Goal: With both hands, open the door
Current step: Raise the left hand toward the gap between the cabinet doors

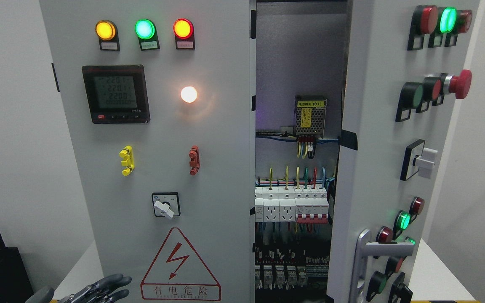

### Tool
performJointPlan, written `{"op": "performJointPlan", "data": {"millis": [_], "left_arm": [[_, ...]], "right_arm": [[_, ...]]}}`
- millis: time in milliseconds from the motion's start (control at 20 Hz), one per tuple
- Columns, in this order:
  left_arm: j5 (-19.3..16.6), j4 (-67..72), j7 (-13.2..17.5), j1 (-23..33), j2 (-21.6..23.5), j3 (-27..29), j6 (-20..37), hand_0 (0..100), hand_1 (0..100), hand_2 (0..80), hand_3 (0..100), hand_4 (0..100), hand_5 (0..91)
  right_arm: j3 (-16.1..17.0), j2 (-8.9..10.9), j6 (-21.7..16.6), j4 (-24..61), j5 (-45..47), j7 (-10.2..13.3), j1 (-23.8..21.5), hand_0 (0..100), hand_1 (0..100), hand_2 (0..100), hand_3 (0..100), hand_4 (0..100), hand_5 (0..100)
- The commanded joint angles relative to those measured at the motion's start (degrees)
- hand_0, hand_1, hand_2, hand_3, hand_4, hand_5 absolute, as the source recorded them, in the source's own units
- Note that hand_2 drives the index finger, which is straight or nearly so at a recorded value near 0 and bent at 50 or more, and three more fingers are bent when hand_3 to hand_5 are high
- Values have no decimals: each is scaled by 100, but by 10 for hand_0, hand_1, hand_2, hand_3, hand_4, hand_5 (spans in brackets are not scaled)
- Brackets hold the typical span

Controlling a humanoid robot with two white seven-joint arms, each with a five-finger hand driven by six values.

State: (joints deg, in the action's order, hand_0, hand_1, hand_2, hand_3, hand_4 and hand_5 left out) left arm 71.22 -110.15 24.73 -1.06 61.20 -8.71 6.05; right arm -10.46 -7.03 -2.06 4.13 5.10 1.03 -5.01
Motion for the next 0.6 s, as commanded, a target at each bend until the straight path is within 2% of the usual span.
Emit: {"op": "performJointPlan", "data": {"millis": [0, 150, 301, 401, 551], "left_arm": [[875, -252, 312, -570, 1446, -350, -16, 0, 0, 0, 0, 33, 0], [1340, -296, 567, -754, 1911, -342, -138, 0, 0, 0, 0, 33, 0], [2007, -296, 900, -869, 2500, -333, -192, 0, 0, 0, 0, 33, 0], [2439, -296, 1016, -878, 2860, -289, -192, 0, 0, 0, 0, 33, 0], [2537, -296, 1016, -913, 2889, -254, -200, 0, 0, 0, 0, 32, 0]], "right_arm": [[0, 0, -4, 0, 0, -24, 0, 0, 0, 0, 0, 0, 0], [-9, 0, -4, 0, 0, -24, 0, 0, 0, 0, 0, 0, 0], [0, 0, -4, 0, 0, -24, 0, 0, 0, 0, 0, 0, 0], [0, 0, -4, 0, 0, -24, 0, 0, 0, 0, 0, 0, 0], [0, 0, -4, 0, 0, -24, 0, 0, 0, 0, 0, 0, 0]]}}
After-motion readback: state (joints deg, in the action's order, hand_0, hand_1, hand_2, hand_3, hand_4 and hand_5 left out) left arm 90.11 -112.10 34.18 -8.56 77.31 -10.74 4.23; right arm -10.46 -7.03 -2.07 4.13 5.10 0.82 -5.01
